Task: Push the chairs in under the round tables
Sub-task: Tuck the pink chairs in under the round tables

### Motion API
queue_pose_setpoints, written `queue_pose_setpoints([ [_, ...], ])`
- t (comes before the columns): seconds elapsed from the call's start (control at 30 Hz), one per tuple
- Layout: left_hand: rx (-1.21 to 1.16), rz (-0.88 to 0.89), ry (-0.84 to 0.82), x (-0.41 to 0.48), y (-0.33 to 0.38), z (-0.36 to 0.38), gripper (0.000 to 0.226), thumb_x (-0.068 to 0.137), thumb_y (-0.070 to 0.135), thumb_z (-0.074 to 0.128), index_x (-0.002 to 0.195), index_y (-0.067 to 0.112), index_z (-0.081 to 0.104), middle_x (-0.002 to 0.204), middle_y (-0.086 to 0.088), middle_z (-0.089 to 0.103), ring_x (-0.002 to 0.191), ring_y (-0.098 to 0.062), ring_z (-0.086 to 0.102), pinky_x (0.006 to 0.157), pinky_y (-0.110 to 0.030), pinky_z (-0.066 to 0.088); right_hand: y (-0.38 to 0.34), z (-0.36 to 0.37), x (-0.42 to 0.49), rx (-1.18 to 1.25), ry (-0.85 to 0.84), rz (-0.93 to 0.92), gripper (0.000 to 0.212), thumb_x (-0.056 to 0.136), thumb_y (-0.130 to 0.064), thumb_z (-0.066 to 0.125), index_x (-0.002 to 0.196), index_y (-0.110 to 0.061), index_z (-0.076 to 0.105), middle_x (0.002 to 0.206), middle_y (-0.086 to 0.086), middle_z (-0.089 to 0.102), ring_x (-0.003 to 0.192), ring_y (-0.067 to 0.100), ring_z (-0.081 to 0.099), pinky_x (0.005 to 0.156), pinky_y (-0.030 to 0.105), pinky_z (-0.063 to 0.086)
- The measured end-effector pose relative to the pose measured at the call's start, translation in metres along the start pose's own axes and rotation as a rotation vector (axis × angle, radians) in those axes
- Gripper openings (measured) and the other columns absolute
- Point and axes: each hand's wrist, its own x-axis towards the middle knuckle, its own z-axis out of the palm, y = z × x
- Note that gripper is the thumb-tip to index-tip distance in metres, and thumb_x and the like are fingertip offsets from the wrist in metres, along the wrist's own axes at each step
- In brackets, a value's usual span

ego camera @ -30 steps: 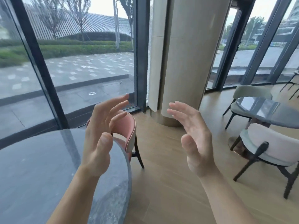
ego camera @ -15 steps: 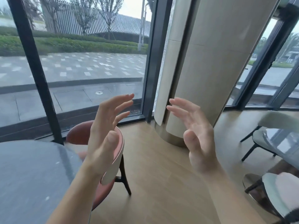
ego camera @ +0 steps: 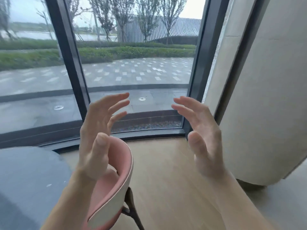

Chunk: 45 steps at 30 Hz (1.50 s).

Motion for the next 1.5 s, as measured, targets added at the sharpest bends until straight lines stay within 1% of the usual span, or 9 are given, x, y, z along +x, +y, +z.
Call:
queue_pose_setpoints([
  [0.17, 0.131, 0.029, 0.192, 0.043, -0.037, 0.029, 0.067, 0.090, 0.085, 0.054, 0.140, 0.040, 0.058, 0.150, 0.005, 0.063, 0.141, -0.035, 0.059, 0.113, -0.053, 0.047, 0.078, -0.033, 0.080, 0.151, -0.148, -0.031, 0.075, 0.099, -0.076, 0.052, 0.145, -0.017, 0.053, 0.148, 0.002, 0.063, 0.138, 0.027, 0.064, 0.118, 0.048, 0.048],
  [0.4, 0.317, 0.041, 0.400, 0.075, -0.108, 0.024, 0.069, 0.092, 0.084, 0.052, 0.142, 0.037, 0.057, 0.150, 0.001, 0.063, 0.140, -0.036, 0.059, 0.112, -0.050, 0.047, 0.188, -0.001, 0.155, 0.376, -0.324, -0.083, 0.072, 0.100, -0.073, 0.055, 0.147, -0.019, 0.054, 0.149, 0.001, 0.064, 0.138, 0.032, 0.064, 0.116, 0.058, 0.048],
  [0.77, 0.584, 0.066, 0.612, 0.163, -0.213, -0.035, 0.074, 0.092, 0.084, 0.052, 0.141, 0.028, 0.058, 0.148, -0.006, 0.063, 0.136, -0.037, 0.061, 0.112, -0.053, 0.046, 0.333, 0.086, 0.301, 0.561, -0.539, -0.133, 0.072, 0.099, -0.076, 0.054, 0.145, -0.022, 0.059, 0.147, 0.004, 0.066, 0.137, 0.034, 0.064, 0.115, 0.064, 0.048],
  [0.87, 0.698, 0.058, 0.709, 0.169, -0.216, -0.053, 0.076, 0.088, 0.086, 0.056, 0.137, 0.028, 0.060, 0.144, -0.005, 0.066, 0.132, -0.036, 0.063, 0.111, -0.056, 0.046, 0.364, 0.134, 0.324, 0.673, -0.607, -0.165, 0.077, 0.100, -0.074, 0.051, 0.145, -0.012, 0.054, 0.146, 0.012, 0.064, 0.135, 0.036, 0.065, 0.114, 0.062, 0.049],
  [0.97, 0.859, 0.043, 0.849, 0.166, -0.220, -0.065, 0.076, 0.088, 0.085, 0.055, 0.136, 0.027, 0.059, 0.144, -0.003, 0.066, 0.132, -0.033, 0.062, 0.112, -0.055, 0.045, 0.391, 0.192, 0.333, 0.822, -0.752, -0.158, 0.084, 0.100, -0.075, 0.050, 0.146, -0.004, 0.052, 0.146, 0.016, 0.063, 0.135, 0.033, 0.066, 0.115, 0.055, 0.050],
  [1.1, 1.084, 0.055, 1.057, 0.160, -0.252, -0.061, 0.067, 0.091, 0.085, 0.053, 0.135, 0.035, 0.064, 0.145, 0.002, 0.067, 0.133, -0.034, 0.062, 0.112, -0.055, 0.044, 0.427, 0.259, 0.331, 1.053, -0.965, -0.171, 0.078, 0.099, -0.078, 0.049, 0.145, -0.015, 0.053, 0.146, 0.012, 0.063, 0.137, 0.031, 0.065, 0.116, 0.049, 0.050],
  [1.2, 1.183, 0.008, 1.227, 0.161, -0.291, -0.055, 0.069, 0.092, 0.086, 0.051, 0.135, 0.033, 0.063, 0.145, -0.005, 0.067, 0.134, -0.035, 0.063, 0.113, -0.055, 0.046, 0.454, 0.297, 0.330, 1.195, -1.167, -0.150, 0.077, 0.101, -0.075, 0.050, 0.144, -0.011, 0.053, 0.145, 0.014, 0.063, 0.137, 0.031, 0.064, 0.116, 0.045, 0.049],
  [1.33, 1.278, -0.070, 1.447, 0.166, -0.335, -0.036, 0.069, 0.095, 0.084, 0.048, 0.137, 0.031, 0.062, 0.147, -0.008, 0.067, 0.137, -0.034, 0.064, 0.112, -0.046, 0.046, 0.486, 0.327, 0.325, 1.279, -1.353, -0.071, 0.085, 0.100, -0.075, 0.052, 0.146, -0.003, 0.051, 0.144, 0.017, 0.063, 0.136, 0.034, 0.064, 0.116, 0.045, 0.049],
  [1.5, 1.383, -0.085, 1.618, 0.165, -0.367, -0.016, 0.068, 0.095, 0.085, 0.046, 0.137, 0.034, 0.061, 0.145, -0.004, 0.068, 0.135, -0.033, 0.065, 0.112, -0.046, 0.046, 0.489, 0.340, 0.319, 1.331, -1.568, -0.165, 0.089, 0.100, -0.076, 0.051, 0.146, 0.000, 0.049, 0.145, 0.022, 0.061, 0.135, 0.038, 0.064, 0.117, 0.049, 0.049],
])
